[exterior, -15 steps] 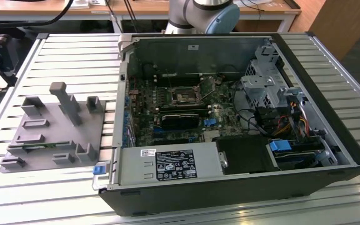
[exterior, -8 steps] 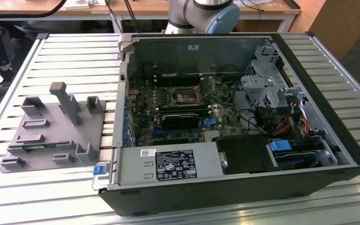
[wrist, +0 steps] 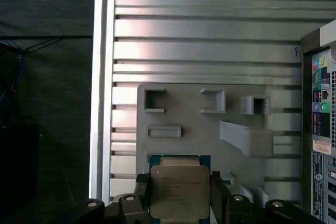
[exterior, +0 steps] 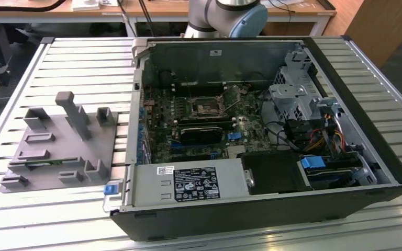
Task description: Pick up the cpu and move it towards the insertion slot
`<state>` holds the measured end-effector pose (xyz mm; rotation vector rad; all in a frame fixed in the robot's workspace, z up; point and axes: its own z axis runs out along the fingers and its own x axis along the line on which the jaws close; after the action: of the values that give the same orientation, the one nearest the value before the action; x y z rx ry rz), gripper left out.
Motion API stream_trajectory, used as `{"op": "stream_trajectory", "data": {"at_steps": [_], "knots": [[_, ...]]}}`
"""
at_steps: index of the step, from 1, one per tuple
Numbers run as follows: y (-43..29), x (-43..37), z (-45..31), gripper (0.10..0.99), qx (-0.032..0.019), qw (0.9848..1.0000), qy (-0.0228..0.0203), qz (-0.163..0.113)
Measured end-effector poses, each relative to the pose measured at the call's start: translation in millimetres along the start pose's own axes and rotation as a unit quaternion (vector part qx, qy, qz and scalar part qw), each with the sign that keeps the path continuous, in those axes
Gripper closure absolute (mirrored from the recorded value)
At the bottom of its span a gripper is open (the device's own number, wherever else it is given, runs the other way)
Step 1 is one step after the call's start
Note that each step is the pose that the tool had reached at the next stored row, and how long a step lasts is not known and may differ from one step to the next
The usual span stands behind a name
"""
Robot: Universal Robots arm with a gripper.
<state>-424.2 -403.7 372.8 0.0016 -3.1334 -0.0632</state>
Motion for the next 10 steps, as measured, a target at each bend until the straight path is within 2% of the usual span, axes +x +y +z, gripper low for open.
{"op": "stream_trajectory", "data": {"at_steps": [6, 10], "knots": [[0.2, -1.4, -6.8, 0.545, -0.0001, 1.0000, -0.0001, 0.000], [0.2, -8.3, -7.3, 0.545, 0.0000, 1.0000, 0.0000, 0.000]]}}
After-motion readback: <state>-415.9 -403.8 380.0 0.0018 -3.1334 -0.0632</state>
